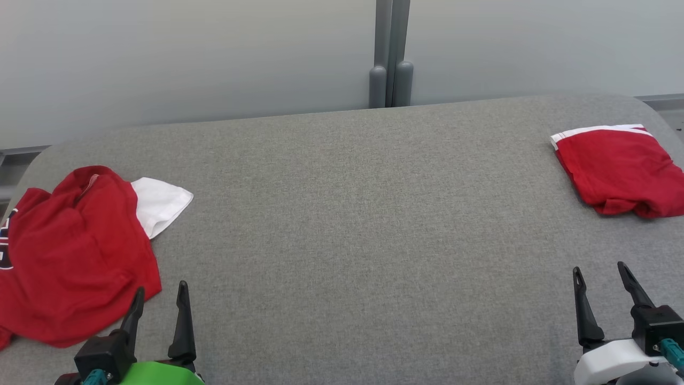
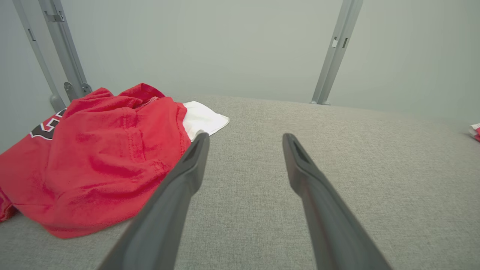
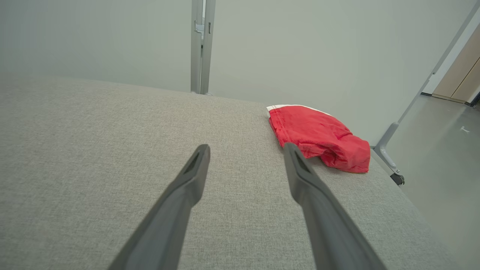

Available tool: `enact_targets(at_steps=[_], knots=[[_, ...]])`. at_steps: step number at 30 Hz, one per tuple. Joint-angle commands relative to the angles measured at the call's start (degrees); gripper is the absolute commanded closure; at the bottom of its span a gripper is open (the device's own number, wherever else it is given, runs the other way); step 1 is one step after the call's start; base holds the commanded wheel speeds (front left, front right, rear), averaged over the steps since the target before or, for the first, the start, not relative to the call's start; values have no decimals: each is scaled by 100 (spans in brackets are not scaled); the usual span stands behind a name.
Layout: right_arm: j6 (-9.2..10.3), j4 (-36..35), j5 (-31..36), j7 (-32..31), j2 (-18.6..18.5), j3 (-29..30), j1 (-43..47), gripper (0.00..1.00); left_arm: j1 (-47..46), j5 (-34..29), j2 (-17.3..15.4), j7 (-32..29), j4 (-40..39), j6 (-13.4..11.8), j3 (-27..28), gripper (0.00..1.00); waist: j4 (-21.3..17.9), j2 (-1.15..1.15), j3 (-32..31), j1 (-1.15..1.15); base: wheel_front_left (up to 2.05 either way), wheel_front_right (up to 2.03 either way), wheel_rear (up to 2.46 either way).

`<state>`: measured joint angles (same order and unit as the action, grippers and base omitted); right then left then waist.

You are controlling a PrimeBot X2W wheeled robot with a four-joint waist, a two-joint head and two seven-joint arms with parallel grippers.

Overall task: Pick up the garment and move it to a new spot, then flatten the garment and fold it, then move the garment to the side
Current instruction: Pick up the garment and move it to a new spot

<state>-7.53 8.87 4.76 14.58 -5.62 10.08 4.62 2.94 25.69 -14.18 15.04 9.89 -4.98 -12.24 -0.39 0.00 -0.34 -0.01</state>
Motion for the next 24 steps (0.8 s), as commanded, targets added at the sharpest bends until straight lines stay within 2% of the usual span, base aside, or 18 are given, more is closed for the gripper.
enact_targets(at_steps=[1, 7, 11, 17, 18, 24], knots=[[8, 26, 41, 38, -3, 19, -37, 0, -10, -43, 20, 19, 32, 43, 47, 0, 0, 0, -3, 1, 0, 0, 0], [8, 82, 98, 64, -22, 40, 24, 0, 7, -196, 122, 19, 57, 144, 200, 0, 163, 0, -21, 1, 0, 0, 0], [8, 45, 133, 63, 5, -85, -4, 0, 33, -276, 142, 18, -7, 145, 306, 0, 561, 0, -30, 1, 0, 0, 0], [8, 51, 145, 66, 57, -434, -204, 0, 231, -392, 57, 18, -216, 62, 517, 0, 1594, 0, -119, 1, 0, 0, 0], [8, 51, 145, 66, 57, -434, -204, 0, 231, -392, 57, 18, -216, 62, 517, 0, 1594, 0, -119, 1, 0, 0, 0], [8, 135, 112, 66, 122, -883, -410, 0, 499, -376, -79, 19, -492, -69, 788, 0, 2754, 0, -227, 1, 0, 0, 0]])
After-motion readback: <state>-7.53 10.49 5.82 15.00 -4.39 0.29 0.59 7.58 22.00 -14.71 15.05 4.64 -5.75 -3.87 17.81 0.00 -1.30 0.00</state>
